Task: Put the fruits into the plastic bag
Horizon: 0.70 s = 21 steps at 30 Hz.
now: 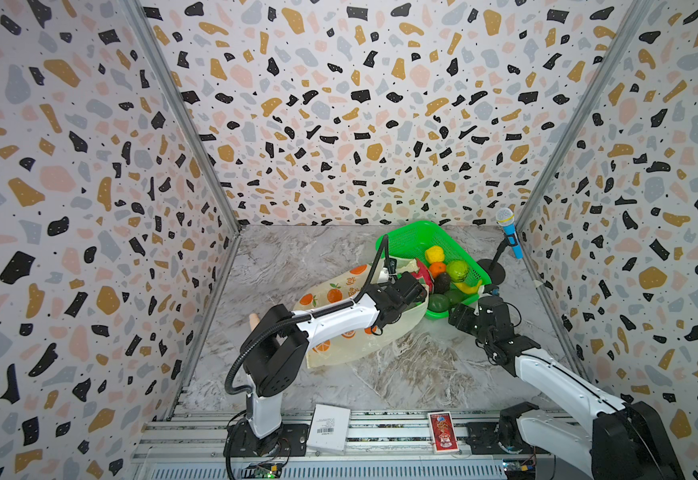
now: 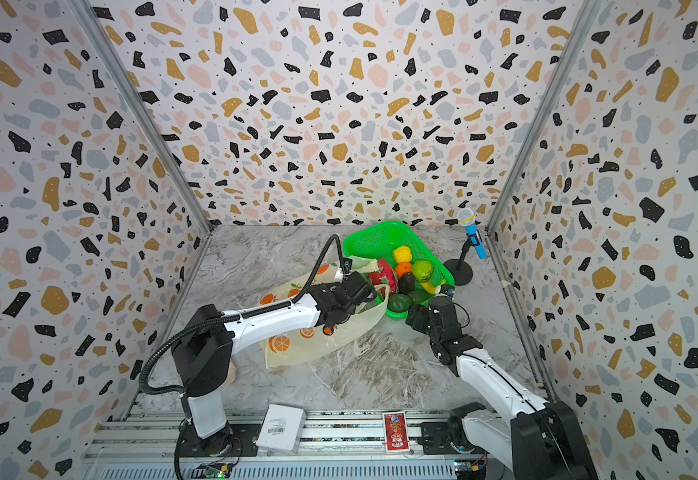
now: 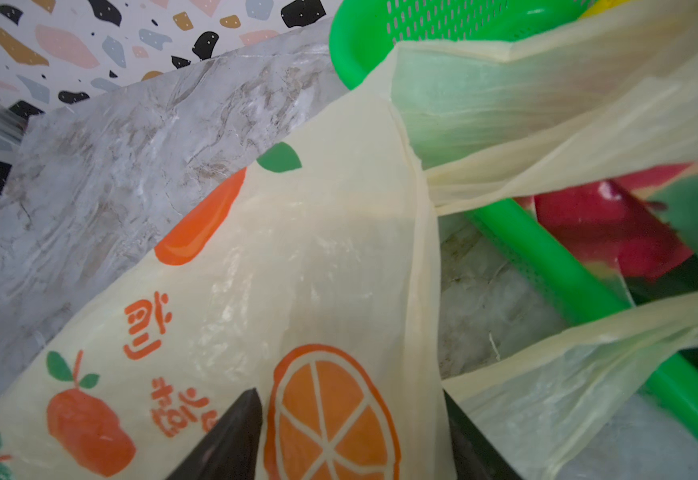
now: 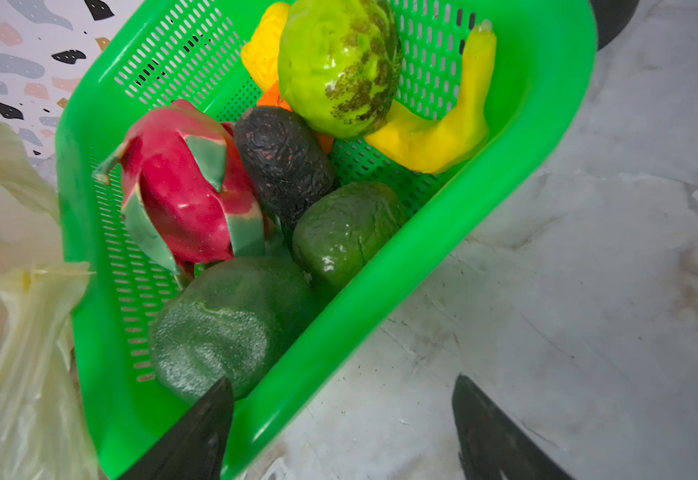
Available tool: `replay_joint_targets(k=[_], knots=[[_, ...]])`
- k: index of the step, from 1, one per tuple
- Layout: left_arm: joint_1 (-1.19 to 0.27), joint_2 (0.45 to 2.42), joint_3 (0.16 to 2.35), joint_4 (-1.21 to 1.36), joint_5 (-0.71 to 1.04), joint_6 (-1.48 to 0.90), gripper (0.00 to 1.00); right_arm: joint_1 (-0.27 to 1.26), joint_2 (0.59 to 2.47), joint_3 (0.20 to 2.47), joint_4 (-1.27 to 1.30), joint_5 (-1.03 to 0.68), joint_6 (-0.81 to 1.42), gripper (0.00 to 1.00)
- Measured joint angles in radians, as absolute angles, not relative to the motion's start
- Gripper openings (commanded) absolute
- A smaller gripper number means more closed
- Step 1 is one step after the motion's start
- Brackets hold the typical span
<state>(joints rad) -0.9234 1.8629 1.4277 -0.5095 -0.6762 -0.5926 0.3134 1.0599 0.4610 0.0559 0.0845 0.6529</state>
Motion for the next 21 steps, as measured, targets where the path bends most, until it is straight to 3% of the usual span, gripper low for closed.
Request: replay_joint_targets(k=[5, 7, 13, 21], knots=[[-0.891, 1.808, 1.375, -0.448, -0.588, -0.560, 0.07, 0.313, 1.021, 0.501, 0.033, 0.074, 0.643, 0.83], [-0.856, 1.735, 1.314, -0.393, -0.514, -0.522, 0.00, 0.314, 1.003, 0.522, 0.027, 0.067, 0.634, 0.83], [-0.755, 1.496, 1.176, -0.250, -0.348, -0.395, 0.00, 0.335, 0.963, 0.576, 0.031, -0.005, 0.588, 0.83], [-0.735, 1.317, 1.058, -0.155, -0.198, -0.247, 0.00, 0.455, 0.926, 0.619, 0.107, -0.145, 0.500, 0.86]])
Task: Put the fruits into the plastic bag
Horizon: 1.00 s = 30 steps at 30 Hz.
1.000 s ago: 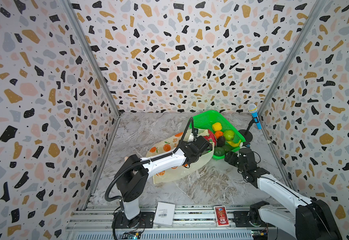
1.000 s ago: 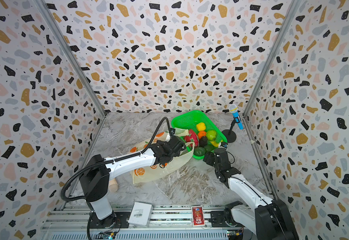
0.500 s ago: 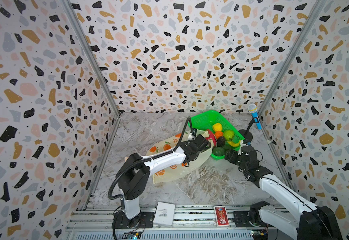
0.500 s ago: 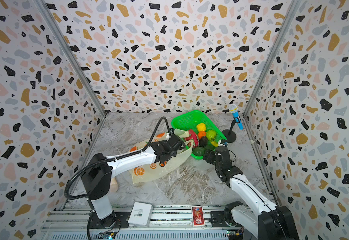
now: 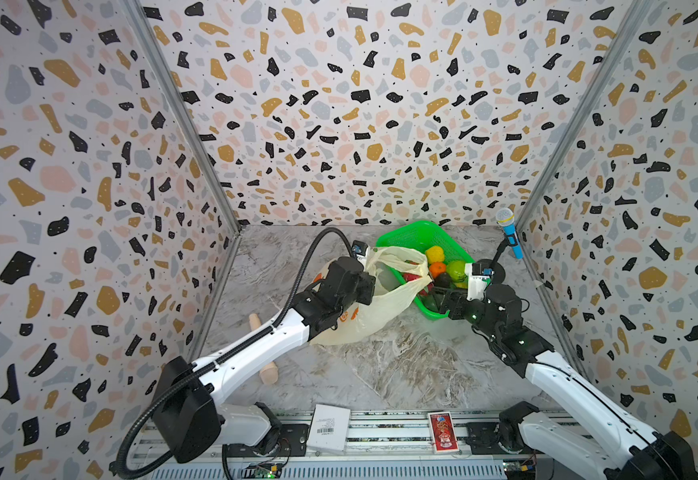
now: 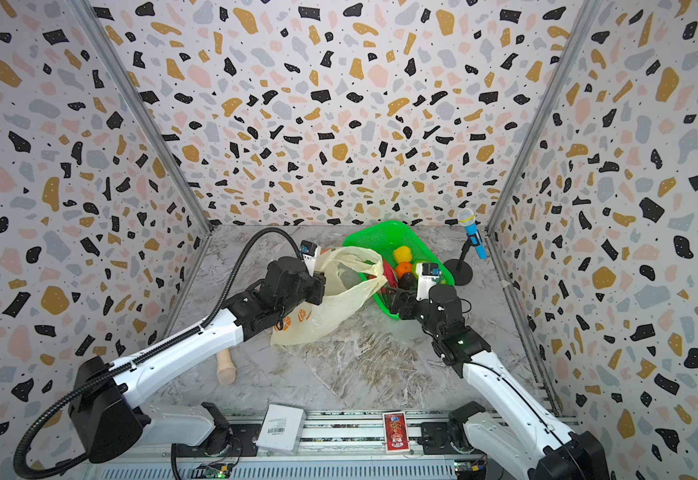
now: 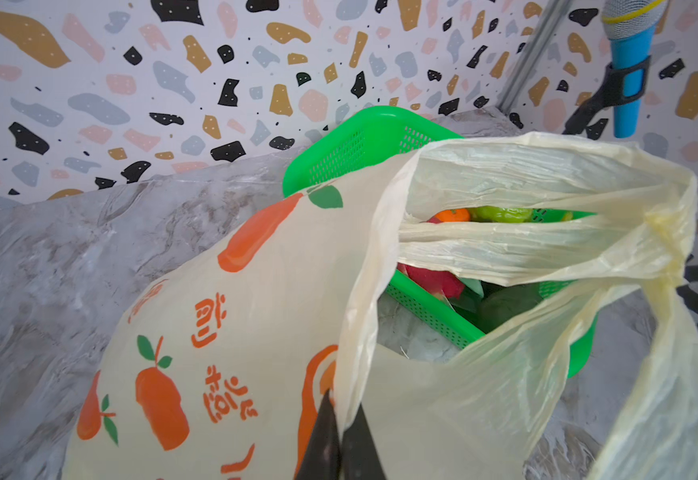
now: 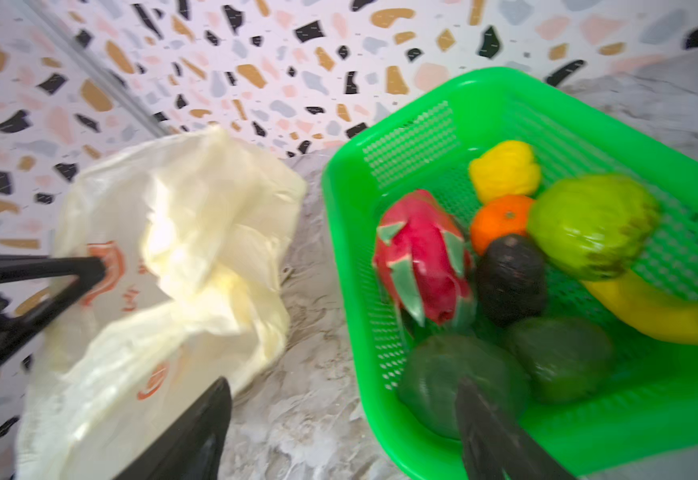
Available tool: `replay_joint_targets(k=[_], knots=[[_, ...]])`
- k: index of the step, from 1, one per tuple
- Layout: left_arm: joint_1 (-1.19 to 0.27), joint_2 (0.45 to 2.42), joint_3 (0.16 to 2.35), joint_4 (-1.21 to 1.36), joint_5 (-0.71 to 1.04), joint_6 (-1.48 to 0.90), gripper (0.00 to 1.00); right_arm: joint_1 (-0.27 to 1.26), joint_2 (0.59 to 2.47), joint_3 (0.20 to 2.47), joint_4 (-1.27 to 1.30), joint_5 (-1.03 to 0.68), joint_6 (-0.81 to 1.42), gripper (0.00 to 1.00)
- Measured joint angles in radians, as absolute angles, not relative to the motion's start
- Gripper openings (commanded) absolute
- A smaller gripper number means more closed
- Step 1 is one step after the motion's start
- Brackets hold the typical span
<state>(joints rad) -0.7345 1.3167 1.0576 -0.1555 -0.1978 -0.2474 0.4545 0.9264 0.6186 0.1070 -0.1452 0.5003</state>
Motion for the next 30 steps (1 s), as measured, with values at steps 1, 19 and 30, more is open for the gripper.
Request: replay_joint_targets(k=[1, 19, 30], knots=[[-0.733, 1.301, 1.040, -0.150, -0.187, -0.237, 0.00, 0.469, 0.919, 0.621, 0.120, -0.163, 0.495, 0.86], [-0.696, 1.157, 0.871, 0.014, -0.136, -0.257, 0.00, 0.589, 0.997, 0.665, 0.191, -0.304, 0.484, 0.89], [-0.696, 1.150, 0.851, 0.057, -0.140, -0.270, 0.00, 0.649, 1.054, 0.680, 0.209, -0.314, 0.524, 0.88]])
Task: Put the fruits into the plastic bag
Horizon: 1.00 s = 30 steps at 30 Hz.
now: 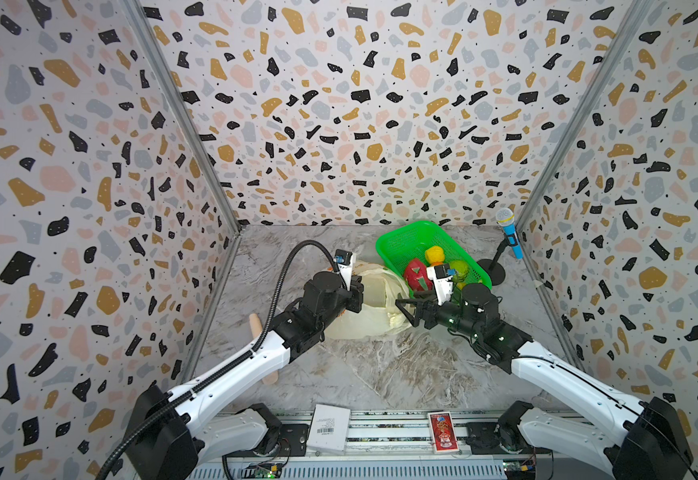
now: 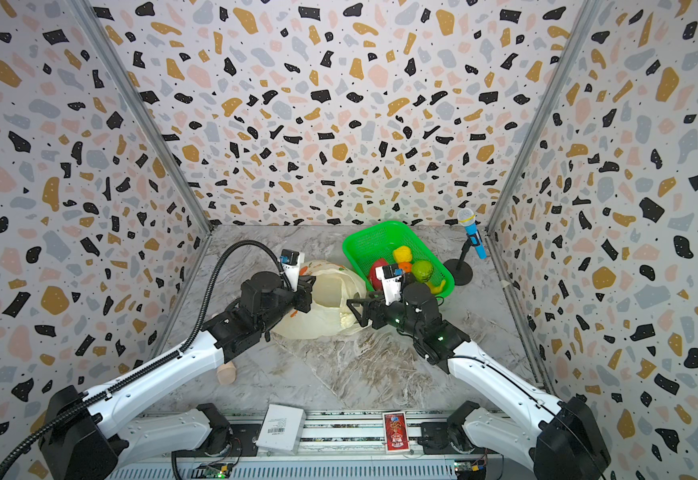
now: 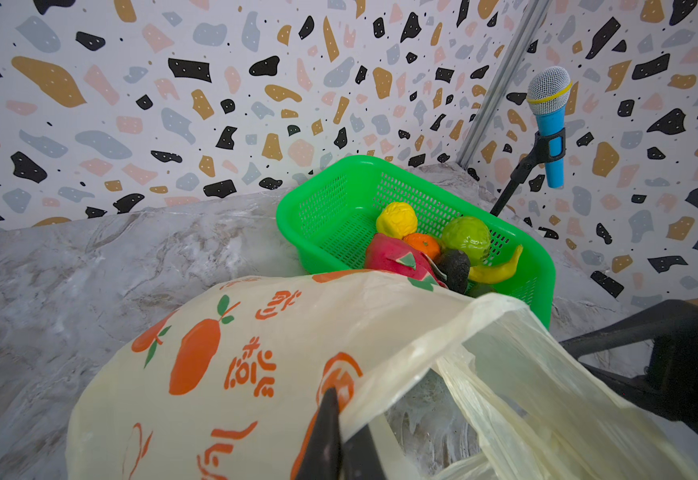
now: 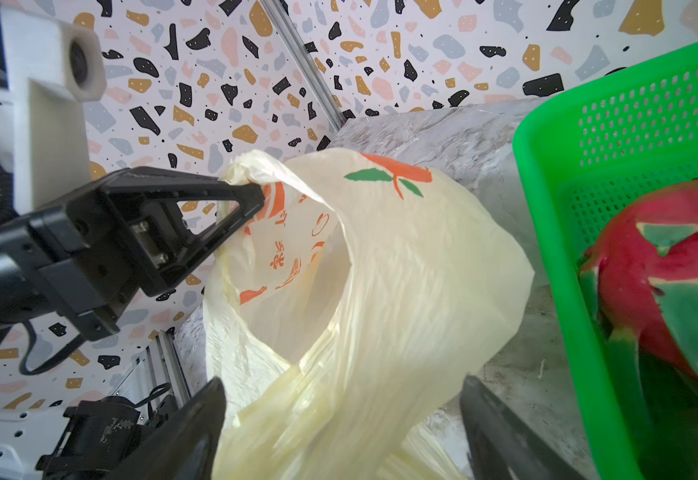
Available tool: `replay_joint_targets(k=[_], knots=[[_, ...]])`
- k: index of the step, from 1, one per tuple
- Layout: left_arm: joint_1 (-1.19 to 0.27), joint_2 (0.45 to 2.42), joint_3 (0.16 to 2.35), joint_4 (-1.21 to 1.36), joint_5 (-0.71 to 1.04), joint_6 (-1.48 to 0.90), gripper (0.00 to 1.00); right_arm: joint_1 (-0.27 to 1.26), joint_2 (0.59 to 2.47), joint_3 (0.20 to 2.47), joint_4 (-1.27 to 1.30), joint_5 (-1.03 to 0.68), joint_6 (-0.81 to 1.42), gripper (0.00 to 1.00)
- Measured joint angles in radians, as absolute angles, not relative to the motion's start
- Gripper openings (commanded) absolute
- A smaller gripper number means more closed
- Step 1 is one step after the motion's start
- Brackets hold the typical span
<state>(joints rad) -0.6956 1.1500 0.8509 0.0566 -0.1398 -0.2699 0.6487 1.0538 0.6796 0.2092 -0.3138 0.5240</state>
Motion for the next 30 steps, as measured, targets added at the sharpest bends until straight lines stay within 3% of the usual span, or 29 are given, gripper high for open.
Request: replay_joint_targets(k=[7, 10, 16, 18, 24, 30], knots=[[-0.696, 1.125, 0.811, 0.092, -0.140, -0.281, 0.00, 0.654, 1.108, 0.678, 0.224, -0.312, 0.580, 0.86], [-0.696, 1.102, 0.789, 0.113, -0.149, -0.284, 0.00, 0.655, 1.129, 0.678, 0.215, -0.299, 0.596, 0.77], [-0.696, 1.035, 0.731, 0.162, -0.165, -0.280, 0.00, 0.655, 1.132, 0.672, 0.195, -0.252, 0.618, 0.16], [-0.696, 1.016, 0.725, 0.165, -0.157, -0.272, 0.00, 0.652, 1.135, 0.671, 0.195, -0.244, 0.620, 0.00], [-0.696, 0.984, 0.725, 0.147, -0.073, -0.234, 0.00, 0.612, 1.184, 0.714, 0.164, -0.242, 0.592, 0.00], [-0.696, 0.973, 0.726, 0.054, -0.006, -0.163, 0.00, 0.580, 1.242, 0.925, 0.040, -0.130, 0.437, 0.00]])
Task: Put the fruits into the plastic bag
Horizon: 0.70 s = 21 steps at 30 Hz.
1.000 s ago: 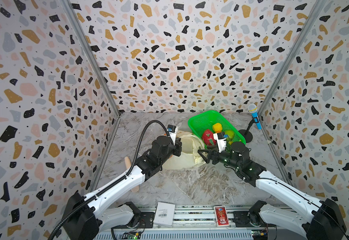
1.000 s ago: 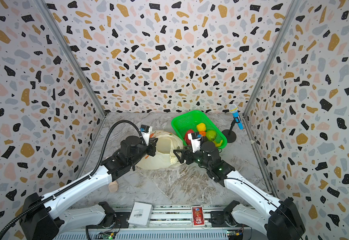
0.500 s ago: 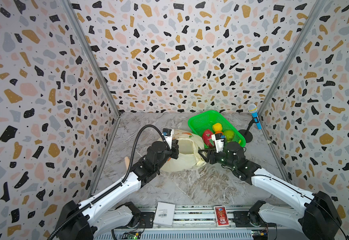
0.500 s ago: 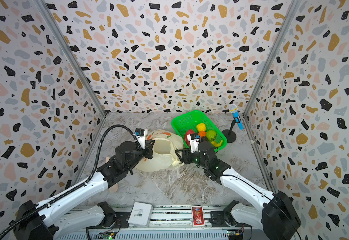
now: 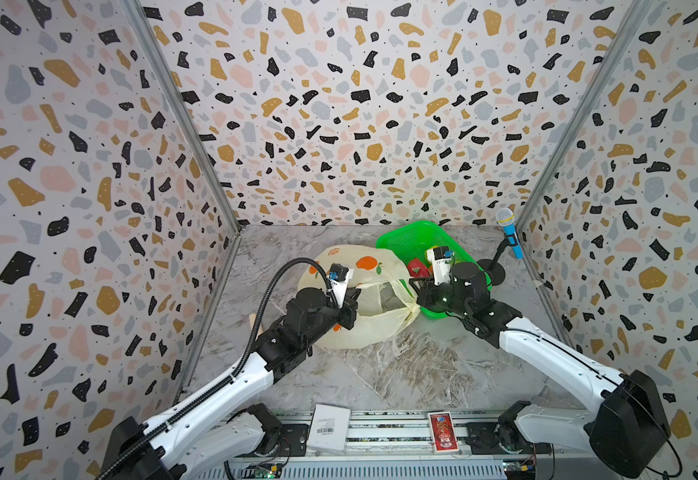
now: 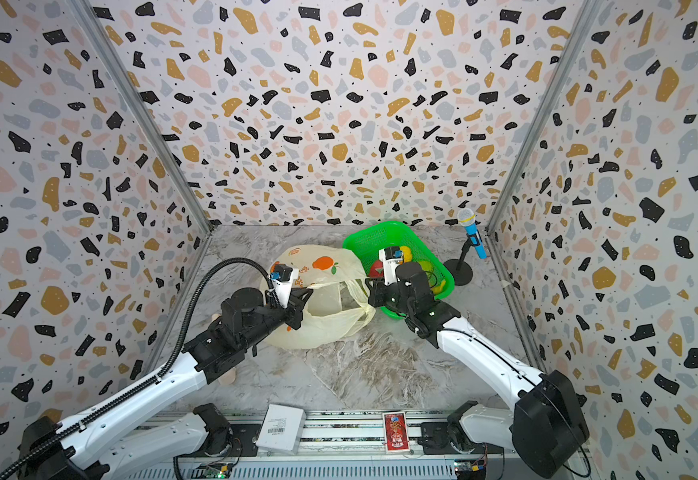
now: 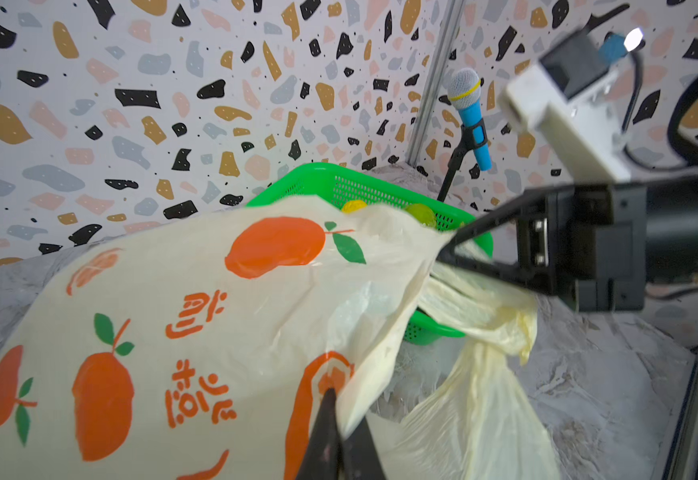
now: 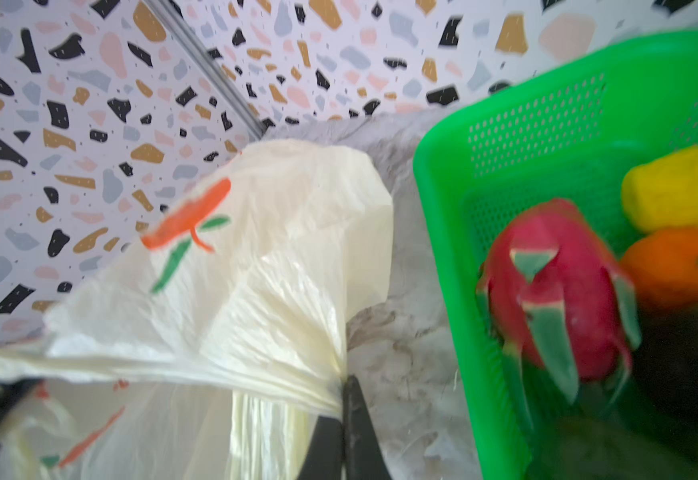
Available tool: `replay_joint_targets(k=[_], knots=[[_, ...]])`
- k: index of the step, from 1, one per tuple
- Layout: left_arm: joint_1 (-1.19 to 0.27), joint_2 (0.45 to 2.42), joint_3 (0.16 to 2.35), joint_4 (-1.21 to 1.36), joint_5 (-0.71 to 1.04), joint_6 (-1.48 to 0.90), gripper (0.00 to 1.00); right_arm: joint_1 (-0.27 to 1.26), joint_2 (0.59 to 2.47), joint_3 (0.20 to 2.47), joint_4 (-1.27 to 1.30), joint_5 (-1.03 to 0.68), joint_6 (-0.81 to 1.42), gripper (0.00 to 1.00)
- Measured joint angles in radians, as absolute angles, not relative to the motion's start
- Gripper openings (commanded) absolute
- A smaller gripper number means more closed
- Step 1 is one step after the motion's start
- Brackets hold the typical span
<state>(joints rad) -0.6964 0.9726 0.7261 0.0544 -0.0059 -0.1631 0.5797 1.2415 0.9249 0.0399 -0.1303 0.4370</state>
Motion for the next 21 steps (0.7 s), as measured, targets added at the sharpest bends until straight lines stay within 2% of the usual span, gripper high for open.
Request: replay_joint_targets(k=[6, 16, 21], knots=[[-0.695, 0.973, 0.737, -0.015, -0.006, -0.088, 0.00, 0.607, 1.267, 1.065, -0.048, -0.021, 0.233, 0.00], [-0.672, 0.990, 0.773, -0.048, 0.004, -0.027, 0.00, 0.718, 1.266, 1.023, -0.065, 0.355, -0.080, 0.00], [-0.672, 1.015, 0.797, -0.071, 0.034, -0.001, 0.00, 0.734, 1.208, 0.934, 0.039, 0.425, -0.233, 0.00]])
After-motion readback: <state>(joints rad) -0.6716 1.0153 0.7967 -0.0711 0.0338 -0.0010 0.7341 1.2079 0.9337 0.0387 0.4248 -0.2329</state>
